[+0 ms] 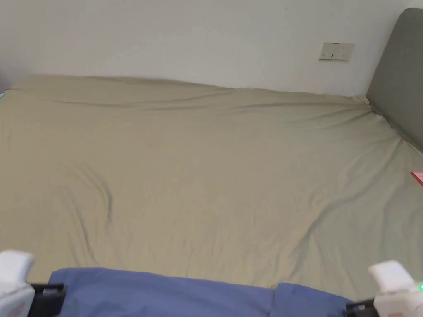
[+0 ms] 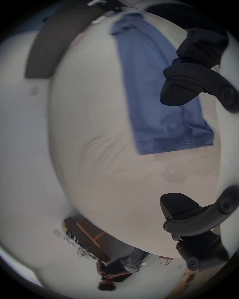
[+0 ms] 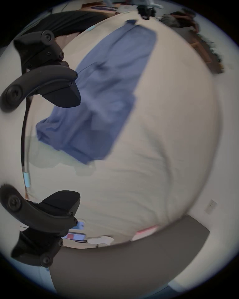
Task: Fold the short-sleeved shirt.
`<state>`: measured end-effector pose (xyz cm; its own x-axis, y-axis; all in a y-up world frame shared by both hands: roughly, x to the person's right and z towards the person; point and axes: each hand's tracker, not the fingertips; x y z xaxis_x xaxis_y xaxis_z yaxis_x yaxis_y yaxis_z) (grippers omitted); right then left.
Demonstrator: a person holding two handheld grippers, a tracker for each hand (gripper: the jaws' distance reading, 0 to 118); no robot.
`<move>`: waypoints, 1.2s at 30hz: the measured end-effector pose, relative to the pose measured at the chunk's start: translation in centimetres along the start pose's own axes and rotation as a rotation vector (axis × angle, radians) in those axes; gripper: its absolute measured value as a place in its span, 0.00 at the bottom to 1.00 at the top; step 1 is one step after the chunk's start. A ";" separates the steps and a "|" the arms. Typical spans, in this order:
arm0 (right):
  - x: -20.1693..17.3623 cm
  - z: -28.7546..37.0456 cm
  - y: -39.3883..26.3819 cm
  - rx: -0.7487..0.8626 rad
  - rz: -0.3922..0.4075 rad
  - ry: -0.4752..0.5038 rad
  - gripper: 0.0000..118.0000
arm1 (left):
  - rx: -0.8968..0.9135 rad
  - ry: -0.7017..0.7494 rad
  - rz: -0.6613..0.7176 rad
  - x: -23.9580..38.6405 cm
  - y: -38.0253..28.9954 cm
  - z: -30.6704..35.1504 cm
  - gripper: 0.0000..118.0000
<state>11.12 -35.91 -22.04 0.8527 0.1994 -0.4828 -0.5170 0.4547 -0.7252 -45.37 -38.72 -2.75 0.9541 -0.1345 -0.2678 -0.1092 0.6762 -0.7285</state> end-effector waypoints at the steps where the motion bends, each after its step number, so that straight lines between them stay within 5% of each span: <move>1: 0.1 1.8 1.0 0.090 -0.032 -0.010 0.92 | 0.062 -0.005 0.029 0.0 1.2 1.5 0.92; 5: -1.5 9.3 3.6 0.447 -0.091 -0.061 0.92 | 0.312 -0.007 0.079 2.2 5.6 8.2 0.92; 8: -4.9 14.1 4.5 0.678 -0.063 -0.099 0.91 | 0.472 -0.048 0.091 4.6 8.0 12.6 0.85; 12: -9.3 17.1 4.8 0.816 -0.042 -0.173 0.84 | 0.617 -0.010 0.018 8.7 9.3 16.2 0.40; 14: -11.1 17.7 4.7 0.844 -0.028 -0.145 0.54 | 0.670 -0.009 0.001 10.7 9.0 17.5 0.07; 15: -12.0 17.9 4.7 0.855 -0.007 -0.125 0.16 | 0.702 -0.006 -0.018 11.4 8.8 17.2 0.00; 16: -12.6 17.8 4.8 0.861 0.000 -0.118 0.02 | 0.737 0.057 -0.052 12.6 8.4 17.5 0.00; 18: -13.8 17.6 4.6 0.901 -0.019 -0.124 0.02 | 0.790 0.140 -0.119 14.7 7.7 17.7 0.00; 25: -15.5 16.2 5.0 0.877 0.026 -0.145 0.02 | 0.750 0.082 -0.066 15.3 8.0 16.2 0.00; 36: -16.3 10.8 5.5 0.755 0.054 -0.143 0.02 | 0.483 0.025 -0.122 14.0 6.3 8.2 0.00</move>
<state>-4.81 -27.26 -12.89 0.8557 0.3253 -0.4025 -0.4107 0.9001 -0.1455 -30.38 -30.44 -5.93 0.9441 -0.2471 -0.2185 0.1503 0.9120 -0.3818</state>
